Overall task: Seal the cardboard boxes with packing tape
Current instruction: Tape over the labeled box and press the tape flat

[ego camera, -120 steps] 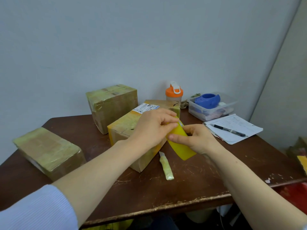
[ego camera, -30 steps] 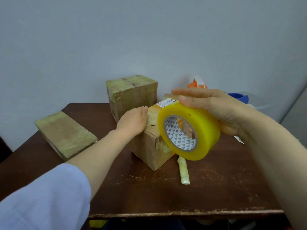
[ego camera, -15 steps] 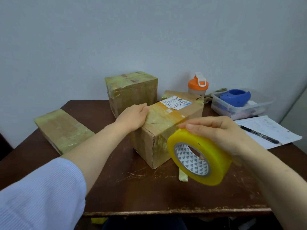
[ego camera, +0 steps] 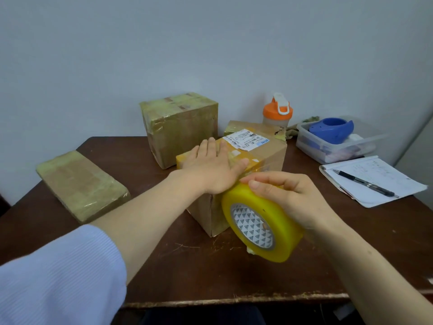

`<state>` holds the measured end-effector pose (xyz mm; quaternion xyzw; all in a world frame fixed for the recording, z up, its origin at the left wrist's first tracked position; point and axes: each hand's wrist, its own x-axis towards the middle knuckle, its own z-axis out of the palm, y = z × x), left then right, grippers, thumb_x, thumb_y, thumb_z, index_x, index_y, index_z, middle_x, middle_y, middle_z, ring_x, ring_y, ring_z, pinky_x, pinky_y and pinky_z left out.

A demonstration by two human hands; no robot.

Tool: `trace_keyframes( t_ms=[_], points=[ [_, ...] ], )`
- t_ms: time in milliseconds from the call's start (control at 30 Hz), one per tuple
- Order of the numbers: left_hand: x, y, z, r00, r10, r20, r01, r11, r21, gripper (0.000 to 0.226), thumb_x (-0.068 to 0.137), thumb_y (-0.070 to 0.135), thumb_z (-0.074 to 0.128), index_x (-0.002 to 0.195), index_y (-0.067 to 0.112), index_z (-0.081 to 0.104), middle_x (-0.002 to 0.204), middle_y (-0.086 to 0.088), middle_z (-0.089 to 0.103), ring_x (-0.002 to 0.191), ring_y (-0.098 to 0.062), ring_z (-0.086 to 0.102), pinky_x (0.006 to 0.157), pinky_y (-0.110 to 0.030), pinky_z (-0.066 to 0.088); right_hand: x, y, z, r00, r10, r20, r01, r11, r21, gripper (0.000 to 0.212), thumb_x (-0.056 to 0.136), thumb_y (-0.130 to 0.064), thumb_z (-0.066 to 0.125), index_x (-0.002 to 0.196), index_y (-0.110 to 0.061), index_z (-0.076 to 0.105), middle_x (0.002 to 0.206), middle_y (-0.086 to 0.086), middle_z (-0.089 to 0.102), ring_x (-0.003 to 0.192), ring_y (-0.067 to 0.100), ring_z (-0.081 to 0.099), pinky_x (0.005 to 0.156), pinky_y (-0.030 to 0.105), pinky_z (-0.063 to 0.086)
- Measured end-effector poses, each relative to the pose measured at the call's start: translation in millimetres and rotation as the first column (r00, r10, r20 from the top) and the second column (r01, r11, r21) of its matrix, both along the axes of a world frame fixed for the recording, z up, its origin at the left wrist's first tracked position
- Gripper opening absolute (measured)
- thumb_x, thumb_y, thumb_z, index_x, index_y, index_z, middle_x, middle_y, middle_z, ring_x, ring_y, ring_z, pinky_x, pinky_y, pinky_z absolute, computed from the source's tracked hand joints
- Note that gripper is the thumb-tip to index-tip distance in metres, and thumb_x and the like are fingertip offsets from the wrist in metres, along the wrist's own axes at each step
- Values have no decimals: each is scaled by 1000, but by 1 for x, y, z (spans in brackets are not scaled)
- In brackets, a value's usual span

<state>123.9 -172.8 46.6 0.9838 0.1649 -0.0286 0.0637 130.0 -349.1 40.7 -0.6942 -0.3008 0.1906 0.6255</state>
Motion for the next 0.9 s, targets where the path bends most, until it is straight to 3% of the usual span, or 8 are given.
trace_keyframes(
  t_ms=[133,267,400,500,567,767,833,900],
  points=[
    [8,6,5,994,108,-10,-109,994,-17,99,79,81,6,151,14,-7,157,-17,-10,146,-30,-8,116,-45,-3,1,1,0,999,13,-30,-13,1000,6,22,64,-38,69,84,-31,77,87,-2,75,78,14,71,65,23,57],
    [11,6,-2,986,148,72,-153,985,78,102,75,85,7,151,18,1,153,-20,18,139,-36,19,109,-48,17,2,2,-2,999,5,-49,-5,1000,9,21,66,-35,69,85,-30,77,86,-2,75,77,15,71,63,22,56],
    [16,24,2,985,163,59,-165,986,35,107,68,91,12,149,22,16,145,-13,38,130,-35,39,94,-46,34,2,1,-1,998,25,-60,-24,999,21,24,64,-36,69,85,-29,77,86,0,75,76,15,72,60,23,55],
    [21,34,0,973,193,128,-198,980,25,90,77,84,18,132,18,43,125,-9,57,112,-33,54,73,-38,37,3,1,-3,997,14,-81,-12,1000,23,25,64,-36,70,86,-27,77,87,1,75,77,16,71,62,24,55],
    [21,34,-1,967,187,171,-196,980,37,80,84,78,17,130,18,46,123,-8,59,110,-32,55,70,-36,35,3,0,-5,996,7,-89,-5,1000,25,24,65,-35,70,86,-27,77,88,2,75,78,17,71,64,26,56],
    [16,25,1,971,203,126,-209,977,38,86,86,74,7,152,18,10,144,-15,40,129,-34,41,97,-45,34,0,2,-8,996,-23,-90,24,1000,9,20,68,-34,71,87,-28,77,90,2,75,83,19,71,71,30,57],
    [15,17,3,976,190,105,-198,977,79,85,88,71,6,152,14,4,151,-18,30,138,-33,27,111,-46,18,1,2,-6,994,-31,-100,33,999,12,15,73,-28,71,87,-26,77,90,3,75,84,21,71,72,31,58],
    [11,8,1,984,166,62,-172,981,91,103,77,82,3,151,12,-2,156,-21,12,145,-33,7,115,-46,-1,0,0,-4,993,-22,-113,26,999,26,19,70,-30,71,87,-25,77,89,4,75,82,21,72,68,29,57]
  ],
)
